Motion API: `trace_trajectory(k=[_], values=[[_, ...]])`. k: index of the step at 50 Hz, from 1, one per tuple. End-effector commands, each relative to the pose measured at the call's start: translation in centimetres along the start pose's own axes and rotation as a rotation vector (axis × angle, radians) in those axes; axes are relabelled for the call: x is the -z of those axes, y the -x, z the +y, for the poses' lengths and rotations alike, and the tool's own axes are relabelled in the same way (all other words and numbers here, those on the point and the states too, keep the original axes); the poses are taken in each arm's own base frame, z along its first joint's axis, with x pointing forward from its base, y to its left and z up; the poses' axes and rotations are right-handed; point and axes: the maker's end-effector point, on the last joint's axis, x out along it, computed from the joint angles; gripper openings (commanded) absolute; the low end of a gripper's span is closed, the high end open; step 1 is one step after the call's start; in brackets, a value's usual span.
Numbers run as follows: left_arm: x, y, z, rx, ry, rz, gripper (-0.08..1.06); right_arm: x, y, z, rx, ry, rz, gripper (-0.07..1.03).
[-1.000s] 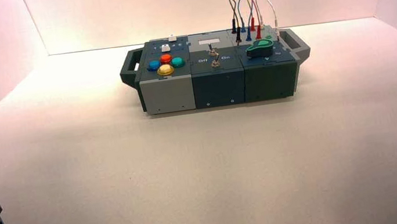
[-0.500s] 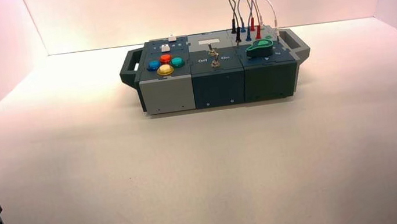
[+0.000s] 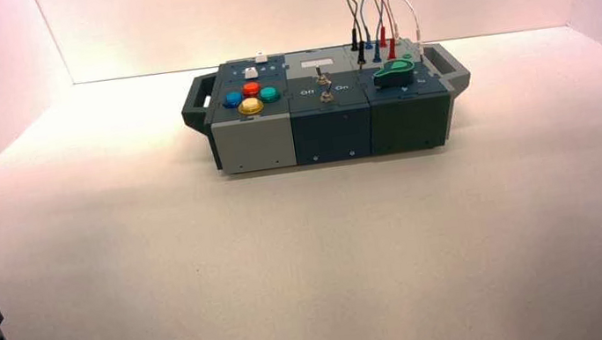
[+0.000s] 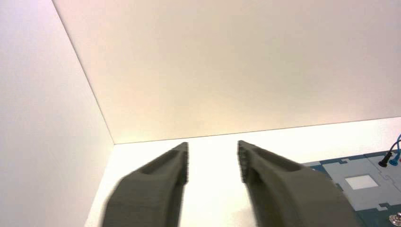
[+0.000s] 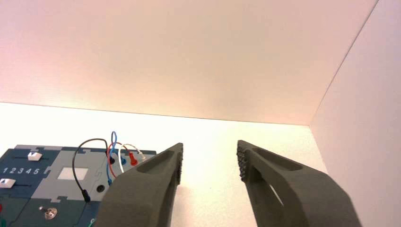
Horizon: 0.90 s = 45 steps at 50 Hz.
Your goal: Open both grippers.
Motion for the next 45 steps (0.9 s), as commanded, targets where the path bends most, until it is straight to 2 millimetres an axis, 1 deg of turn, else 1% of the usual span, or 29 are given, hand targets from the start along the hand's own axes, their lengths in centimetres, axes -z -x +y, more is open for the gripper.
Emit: trace_trajectory(k=[1,3,4,6,8,10,45], values=[[-1.51,0.06,0.75,-0.023,-0.002,-0.042,0.81,-1.0,0.07,-0.15,0.005,-0.004,-0.032,0.77],[-1.58,0.06,0.85,-0.027,-0.001,-0.044,0.91,-1.03,0.07,-0.15,0.005,-0.01,-0.034,0.84],[-1.72,0.04,0.86,-0.027,-0.001,-0.047,0.96,-1.1,0.07,-0.21,0.007,-0.014,-0.035,0.89],[-1.72,0.04,0.91,-0.028,-0.001,-0.047,1.03,-1.11,0.07,-0.21,0.007,-0.021,-0.038,1.01],[-1.72,0.04,0.91,-0.028,-0.001,-0.047,1.01,-1.11,0.07,-0.22,0.007,-0.029,-0.038,0.98],[-1.84,0.07,0.92,-0.028,-0.001,-0.05,1.01,-1.2,0.11,-0.24,0.008,-0.041,-0.043,0.99],[-1.66,-0.11,0.88,-0.026,-0.001,-0.039,1.01,-0.94,-0.06,-0.22,0.007,-0.04,-0.029,0.99]])
